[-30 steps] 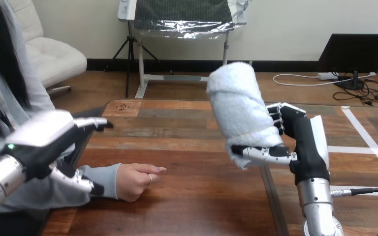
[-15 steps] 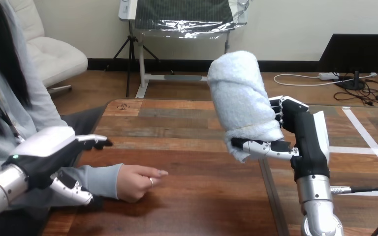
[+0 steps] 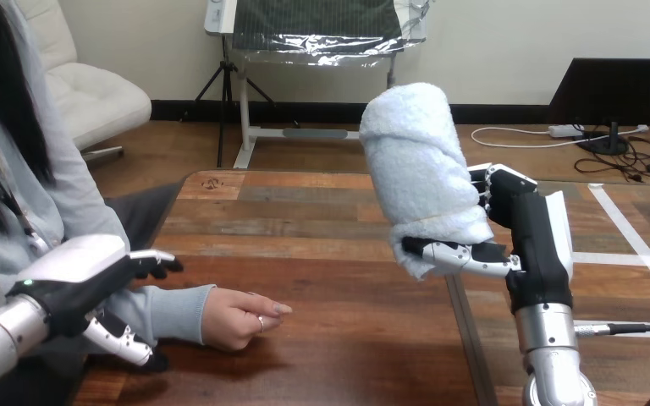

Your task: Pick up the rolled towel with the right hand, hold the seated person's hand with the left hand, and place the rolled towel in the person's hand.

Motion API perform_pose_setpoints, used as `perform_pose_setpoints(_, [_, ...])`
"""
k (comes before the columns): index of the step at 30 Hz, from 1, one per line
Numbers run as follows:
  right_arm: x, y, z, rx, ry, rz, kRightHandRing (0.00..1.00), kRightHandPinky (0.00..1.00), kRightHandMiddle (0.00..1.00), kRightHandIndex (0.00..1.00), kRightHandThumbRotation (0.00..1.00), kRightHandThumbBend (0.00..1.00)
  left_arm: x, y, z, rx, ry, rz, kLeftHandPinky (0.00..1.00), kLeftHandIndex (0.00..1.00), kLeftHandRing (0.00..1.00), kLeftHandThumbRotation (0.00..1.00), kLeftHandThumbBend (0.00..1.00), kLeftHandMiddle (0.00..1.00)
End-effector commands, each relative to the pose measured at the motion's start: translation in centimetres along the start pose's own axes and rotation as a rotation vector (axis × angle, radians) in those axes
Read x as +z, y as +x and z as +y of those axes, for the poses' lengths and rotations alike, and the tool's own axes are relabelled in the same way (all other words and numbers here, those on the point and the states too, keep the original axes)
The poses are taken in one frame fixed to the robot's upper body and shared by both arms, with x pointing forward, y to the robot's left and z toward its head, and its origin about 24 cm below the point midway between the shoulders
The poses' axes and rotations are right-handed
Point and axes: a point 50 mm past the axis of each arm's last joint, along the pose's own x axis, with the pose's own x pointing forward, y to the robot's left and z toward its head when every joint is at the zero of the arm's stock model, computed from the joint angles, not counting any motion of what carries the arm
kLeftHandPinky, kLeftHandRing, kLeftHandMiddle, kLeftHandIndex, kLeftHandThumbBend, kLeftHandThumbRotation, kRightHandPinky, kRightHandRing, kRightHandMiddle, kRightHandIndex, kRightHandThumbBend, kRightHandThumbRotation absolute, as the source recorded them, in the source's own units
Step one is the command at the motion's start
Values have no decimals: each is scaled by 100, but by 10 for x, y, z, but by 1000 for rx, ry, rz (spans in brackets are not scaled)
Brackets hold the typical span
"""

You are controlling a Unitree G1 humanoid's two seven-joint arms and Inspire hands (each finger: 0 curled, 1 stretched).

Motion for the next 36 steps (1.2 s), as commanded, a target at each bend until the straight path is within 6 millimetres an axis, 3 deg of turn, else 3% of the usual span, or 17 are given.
perform_pose_setpoints(1, [22, 20, -1, -45, 56, -139, 36, 30, 46, 47, 0, 76, 10, 16, 20, 69, 25, -16, 78, 83, 82, 31, 100, 82])
perform_pose_setpoints(15, [23, 16, 0, -30, 88, -155, 36, 30, 46, 47, 0, 74, 15, 21, 4, 57, 12, -33, 61, 73, 67, 19, 100, 71])
perform_pose_setpoints(24, [23, 15, 0, -26, 97, -158, 36, 30, 46, 47, 0, 74, 16, 21, 0, 60, -18, -43, 57, 66, 61, 8, 99, 65])
perform_pose_setpoints(36, [22, 12, 0, -12, 97, -154, 36, 30, 46, 47, 0, 75, 19, 22, -5, 83, -35, -73, 48, 55, 51, 1, 93, 55])
